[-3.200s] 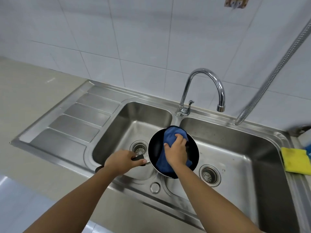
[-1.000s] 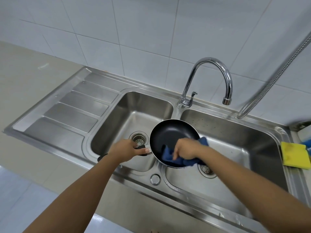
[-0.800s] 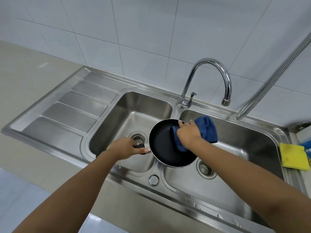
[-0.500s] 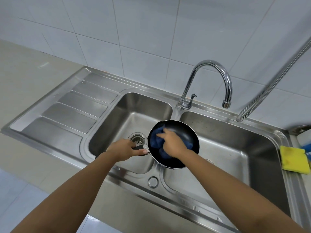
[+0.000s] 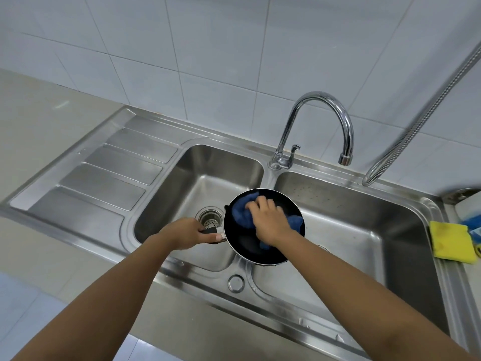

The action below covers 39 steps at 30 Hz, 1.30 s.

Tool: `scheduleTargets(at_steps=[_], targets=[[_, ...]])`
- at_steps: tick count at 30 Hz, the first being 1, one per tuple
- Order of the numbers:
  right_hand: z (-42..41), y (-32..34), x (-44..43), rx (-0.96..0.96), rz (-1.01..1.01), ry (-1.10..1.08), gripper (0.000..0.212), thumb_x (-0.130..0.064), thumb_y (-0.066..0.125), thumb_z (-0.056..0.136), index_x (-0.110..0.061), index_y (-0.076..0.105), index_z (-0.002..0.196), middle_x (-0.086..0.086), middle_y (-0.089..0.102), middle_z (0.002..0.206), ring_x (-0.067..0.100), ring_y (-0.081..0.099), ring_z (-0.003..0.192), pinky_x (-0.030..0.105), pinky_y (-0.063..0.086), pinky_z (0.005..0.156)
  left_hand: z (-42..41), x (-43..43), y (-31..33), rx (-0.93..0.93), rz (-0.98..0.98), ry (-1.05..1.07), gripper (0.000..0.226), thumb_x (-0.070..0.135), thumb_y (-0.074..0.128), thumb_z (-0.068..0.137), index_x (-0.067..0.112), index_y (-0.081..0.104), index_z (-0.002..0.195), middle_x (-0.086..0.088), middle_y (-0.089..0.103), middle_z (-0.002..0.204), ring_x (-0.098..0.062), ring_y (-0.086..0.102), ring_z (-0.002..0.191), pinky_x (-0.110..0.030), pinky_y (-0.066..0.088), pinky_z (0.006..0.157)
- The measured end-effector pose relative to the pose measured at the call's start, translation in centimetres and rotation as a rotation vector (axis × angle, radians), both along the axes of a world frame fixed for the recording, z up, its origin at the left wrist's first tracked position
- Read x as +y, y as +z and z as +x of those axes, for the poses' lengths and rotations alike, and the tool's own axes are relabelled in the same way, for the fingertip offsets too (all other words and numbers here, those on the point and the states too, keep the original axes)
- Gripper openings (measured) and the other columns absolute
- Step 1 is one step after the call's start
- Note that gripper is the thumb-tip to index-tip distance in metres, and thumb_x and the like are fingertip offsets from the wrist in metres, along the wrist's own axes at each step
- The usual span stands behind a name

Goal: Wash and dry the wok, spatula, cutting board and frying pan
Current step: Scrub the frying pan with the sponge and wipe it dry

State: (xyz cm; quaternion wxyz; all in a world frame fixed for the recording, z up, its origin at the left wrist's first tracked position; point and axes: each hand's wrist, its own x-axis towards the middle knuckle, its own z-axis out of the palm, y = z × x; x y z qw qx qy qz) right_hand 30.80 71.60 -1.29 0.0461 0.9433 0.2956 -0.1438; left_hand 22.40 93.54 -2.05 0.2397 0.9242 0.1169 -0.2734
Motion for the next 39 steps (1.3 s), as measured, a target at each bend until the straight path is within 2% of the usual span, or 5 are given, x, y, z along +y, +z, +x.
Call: scheduleTargets(at_steps=[9, 17, 20, 27, 39], targets=[[-0.7, 4.4, -1.9, 0.101, -0.412, -0.185, 0.035, -0.033, 0.059, 0.088, -0.021, 0.061, 0.121, 0.003, 0.057, 0.127, 0.024, 0.052, 0.119, 0.030, 0.044, 0.088, -0.6, -0.4, -0.2, -0.056, 0.095, 0.070, 0.071, 0.087, 0.047, 0.071, 0.017, 0.047, 0.057, 0.002, 0.046, 0.057, -0.015, 0.046, 0.056, -0.029, 0.031, 0.055], [-6.8, 2.5, -0.3, 0.584, 0.383, -0.270, 0.067, -0.037, 0.058, 0.089, -0.029, 0.028, 0.148, 0.011, 0.042, 0.145, 0.033, 0.041, 0.131, 0.037, 0.039, 0.100, -0.4, -1.0, 0.4, -0.030, 0.118, 0.106, 0.068, 0.083, 0.056, 0.070, 0.016, 0.048, 0.057, 0.002, 0.048, 0.055, -0.016, 0.047, 0.054, -0.027, 0.036, 0.054], [-8.2, 1.8, -0.5, 0.435, 0.270, -0.117, 0.087, -0.033, 0.062, 0.086, -0.035, 0.006, 0.153, 0.007, 0.030, 0.151, 0.035, 0.035, 0.130, 0.043, 0.039, 0.102, -0.6, -1.0, 0.5, -0.018, 0.102, 0.113, 0.067, 0.081, 0.057, 0.071, 0.015, 0.049, 0.059, 0.002, 0.047, 0.055, -0.016, 0.046, 0.054, -0.027, 0.035, 0.053], [-7.8, 1.0, -8.2, -0.115, 0.021, 0.028, 0.068, -0.008, 0.063, 0.074, -0.033, 0.043, 0.134, -0.003, 0.053, 0.125, 0.028, 0.047, 0.114, 0.043, 0.034, 0.100, -1.2, -0.5, 0.2, -0.067, 0.096, 0.070, 0.077, 0.091, 0.045, 0.066, 0.014, 0.052, 0.063, 0.000, 0.049, 0.058, -0.016, 0.048, 0.056, -0.031, 0.034, 0.057], [-8.9, -1.9, -9.8, -0.105, 0.636, -0.351, 0.063, 0.000, 0.064, 0.063, -0.033, 0.061, 0.118, -0.018, 0.056, 0.115, 0.015, 0.049, 0.113, 0.029, 0.040, 0.092, -2.9, -2.4, 1.3, -0.311, 0.411, -0.206, 0.050, 0.075, 0.058, 0.076, 0.030, 0.057, 0.096, 0.003, 0.065, 0.092, -0.021, 0.063, 0.091, -0.029, 0.041, 0.067]])
